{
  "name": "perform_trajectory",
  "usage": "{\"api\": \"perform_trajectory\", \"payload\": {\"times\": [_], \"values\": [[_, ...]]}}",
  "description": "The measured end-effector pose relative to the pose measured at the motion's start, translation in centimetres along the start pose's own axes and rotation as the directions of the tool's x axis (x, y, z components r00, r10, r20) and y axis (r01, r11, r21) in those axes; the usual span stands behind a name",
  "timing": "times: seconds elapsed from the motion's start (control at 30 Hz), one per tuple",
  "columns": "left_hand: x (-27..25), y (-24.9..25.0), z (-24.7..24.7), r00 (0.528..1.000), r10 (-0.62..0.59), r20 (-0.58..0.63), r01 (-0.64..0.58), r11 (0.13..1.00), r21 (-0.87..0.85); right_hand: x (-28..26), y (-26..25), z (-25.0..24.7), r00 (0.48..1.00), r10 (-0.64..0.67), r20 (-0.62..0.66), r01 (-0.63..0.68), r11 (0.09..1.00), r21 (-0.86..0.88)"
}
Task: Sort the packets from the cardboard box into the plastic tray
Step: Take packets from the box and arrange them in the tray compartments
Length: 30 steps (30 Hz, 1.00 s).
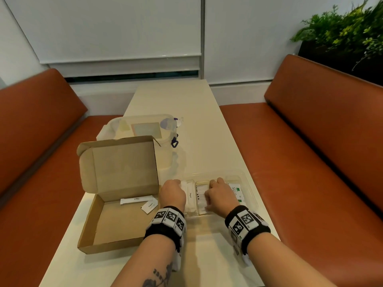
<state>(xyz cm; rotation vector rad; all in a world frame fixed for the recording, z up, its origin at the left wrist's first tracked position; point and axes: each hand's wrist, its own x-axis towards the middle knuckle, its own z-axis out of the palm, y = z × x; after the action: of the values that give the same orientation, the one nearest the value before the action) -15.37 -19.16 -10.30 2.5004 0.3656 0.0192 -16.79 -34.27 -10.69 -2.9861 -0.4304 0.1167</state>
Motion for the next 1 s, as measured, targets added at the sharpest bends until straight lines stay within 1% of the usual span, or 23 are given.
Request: {"api": "perform_trajectory", "payload": {"times": [0.13,0.3,0.4,0.5,0.53,0.6,0.7,0.8,0.87,0.9,1.0], "values": [[0.1,0.0,-0.2,1.0,-0.01,0.013,0.01,1.0,0.009,0.0,-0.1,0.0,1.0,0.017,-0.006,-0.017,0.998,-0.053],[-0.1,0.3,-0.7,0.999,-0.001,0.04,0.0,1.0,0.031,0.0,-0.2,-0.1,0.999,0.037,0.005,-0.037,0.999,-0.012],[-0.5,0.5,-1.7,0.999,0.017,0.036,-0.017,1.0,-0.008,0.1,-0.8,-0.9,0.997,0.072,-0.025,-0.069,0.991,0.111],[0.0,0.7,-4.1,1.0,0.022,0.0,-0.022,0.997,-0.077,0.9,-2.9,-2.4,0.987,0.092,-0.129,-0.054,0.962,0.267],[0.5,0.5,-5.0,1.0,0.007,0.005,-0.007,0.998,-0.066,1.2,-4.0,-3.0,0.983,0.089,-0.158,-0.037,0.95,0.31],[1.5,-0.6,-7.1,0.998,-0.039,0.048,0.037,0.998,0.044,1.7,-6.5,-3.9,0.982,0.073,-0.172,-0.001,0.923,0.384],[2.6,-3.7,-9.1,0.983,-0.115,0.14,0.075,0.961,0.265,2.0,-10.4,-3.8,0.994,-0.014,-0.112,0.065,0.883,0.465],[2.7,-6.8,-9.0,0.954,-0.148,0.259,0.035,0.918,0.396,1.9,-13.2,-1.9,0.997,-0.079,-0.021,0.08,0.895,0.438],[2.8,-8.2,-8.0,0.939,-0.09,0.331,-0.063,0.903,0.425,1.9,-14.1,-0.7,0.996,-0.084,0.02,0.069,0.915,0.398],[2.9,-8.7,-7.5,0.936,-0.048,0.348,-0.114,0.895,0.431,1.9,-14.3,-0.2,0.996,-0.08,0.031,0.062,0.92,0.387],[3.0,-9.4,-6.3,0.932,0.027,0.36,-0.204,0.862,0.464,1.9,-14.5,0.3,0.998,-0.06,0.031,0.042,0.914,0.403]]}}
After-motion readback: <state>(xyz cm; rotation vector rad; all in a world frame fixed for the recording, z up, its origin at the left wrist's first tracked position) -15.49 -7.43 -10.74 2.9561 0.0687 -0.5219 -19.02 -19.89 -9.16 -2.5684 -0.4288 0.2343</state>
